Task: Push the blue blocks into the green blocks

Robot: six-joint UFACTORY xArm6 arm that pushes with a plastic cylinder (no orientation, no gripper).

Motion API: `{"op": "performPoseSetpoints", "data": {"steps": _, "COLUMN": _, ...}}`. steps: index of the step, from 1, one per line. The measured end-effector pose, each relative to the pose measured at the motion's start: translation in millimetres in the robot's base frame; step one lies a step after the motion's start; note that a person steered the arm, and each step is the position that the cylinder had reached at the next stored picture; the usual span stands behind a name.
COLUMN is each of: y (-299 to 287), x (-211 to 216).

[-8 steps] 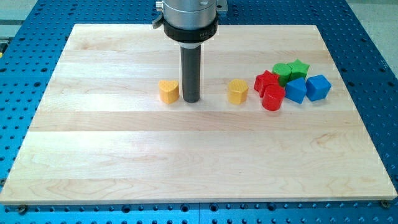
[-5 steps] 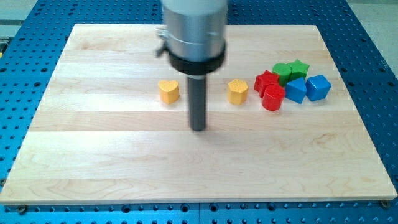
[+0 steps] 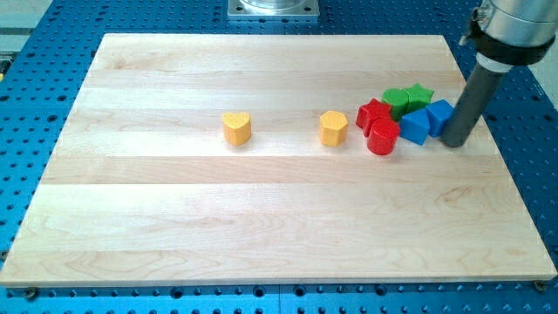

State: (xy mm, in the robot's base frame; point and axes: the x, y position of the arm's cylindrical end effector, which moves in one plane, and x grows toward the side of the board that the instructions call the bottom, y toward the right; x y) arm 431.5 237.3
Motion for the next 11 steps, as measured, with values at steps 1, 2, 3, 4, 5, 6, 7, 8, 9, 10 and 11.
{"op": "performPoseSetpoints", "data": {"steps": 1, "y": -1, "x": 18}}
{"op": "performPoseSetpoints", "data": {"steps": 2, "y": -2, "x": 28}}
{"op": "performPoseSetpoints", "data": {"steps": 3, "y": -11, "x": 17}}
{"op": "performPoseSetpoints", "data": {"steps": 4, "y": -20, "x": 7}}
{"op": "performPoseSetpoints", "data": {"steps": 5, "y": -35, "x": -1}}
{"op": "performPoseSetpoints", "data": {"steps": 6, "y": -42, "x": -8}}
{"op": "performPoseSetpoints", "data": {"steps": 7, "y": -49, "x": 52}}
{"op": "performPoseSetpoints", "data": {"steps": 8, "y": -123, "x": 83}}
{"op": "performPoseSetpoints", "data": {"steps": 9, "y": -274, "x": 73}}
{"op": "performPoseSetpoints", "data": {"steps": 10, "y": -387, "x": 32}}
{"op": "performPoseSetpoints", "data": {"steps": 11, "y": -374, "x": -15}}
